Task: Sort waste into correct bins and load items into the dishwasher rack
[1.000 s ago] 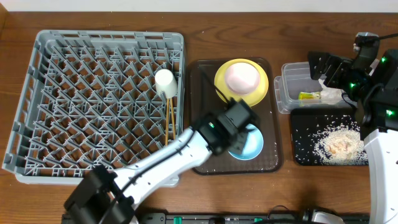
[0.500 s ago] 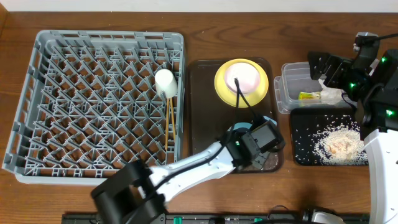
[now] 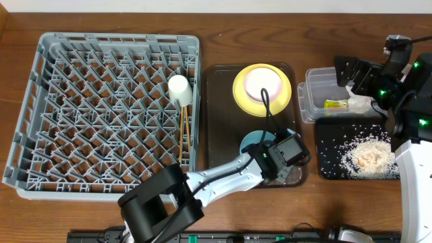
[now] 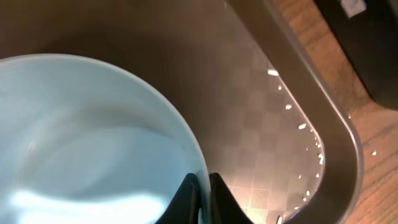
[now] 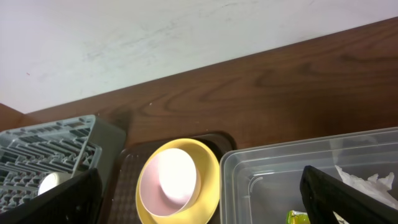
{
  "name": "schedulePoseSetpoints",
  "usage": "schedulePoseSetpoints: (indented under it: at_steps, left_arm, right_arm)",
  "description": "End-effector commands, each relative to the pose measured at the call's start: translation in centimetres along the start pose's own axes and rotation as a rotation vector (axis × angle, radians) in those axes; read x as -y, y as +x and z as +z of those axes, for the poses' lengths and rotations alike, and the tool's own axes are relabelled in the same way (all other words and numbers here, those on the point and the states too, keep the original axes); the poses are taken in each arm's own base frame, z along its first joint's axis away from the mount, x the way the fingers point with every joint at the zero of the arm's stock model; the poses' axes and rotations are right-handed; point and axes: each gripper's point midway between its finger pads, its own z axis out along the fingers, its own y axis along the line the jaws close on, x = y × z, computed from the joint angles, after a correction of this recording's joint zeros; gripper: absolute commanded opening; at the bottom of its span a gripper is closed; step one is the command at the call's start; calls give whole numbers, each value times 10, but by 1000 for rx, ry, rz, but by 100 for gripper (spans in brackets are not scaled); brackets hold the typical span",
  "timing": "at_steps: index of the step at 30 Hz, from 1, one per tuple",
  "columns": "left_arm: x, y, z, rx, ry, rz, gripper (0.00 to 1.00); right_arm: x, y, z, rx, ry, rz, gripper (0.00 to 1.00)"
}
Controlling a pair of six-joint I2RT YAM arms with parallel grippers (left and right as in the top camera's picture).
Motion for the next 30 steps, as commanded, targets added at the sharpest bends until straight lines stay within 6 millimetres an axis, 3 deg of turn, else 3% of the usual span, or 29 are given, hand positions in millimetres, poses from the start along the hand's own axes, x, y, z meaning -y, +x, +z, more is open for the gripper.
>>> schedulePoseSetpoints:
  at_steps: [1, 6, 12, 16, 19, 24, 30]
  left_arm:
    - [0, -21, -17, 52, 16, -22, 6]
    - [-25, -57, -73, 148, 54, -111, 6]
    - [-72, -88, -161, 198, 349, -306, 6]
    - [-113, -97, -210, 211, 603, -435, 6]
    - [-153, -93, -231, 218, 760, -539, 6]
    - [-206, -81, -234, 227, 894, -700, 6]
    - [-236, -61, -202, 191, 966, -798, 6]
  right_arm:
    - [0, -1, -1, 1, -7, -13, 99]
    - [0, -1, -1, 1, -7, -13, 99]
    - [0, -1, -1, 1, -7, -13, 99]
    - [0, -1, -1, 1, -7, -13, 99]
    - [0, -1, -1, 1, -7, -13, 99]
    - [0, -1, -1, 1, -7, -13, 99]
    - [0, -1, -1, 1, -7, -13, 99]
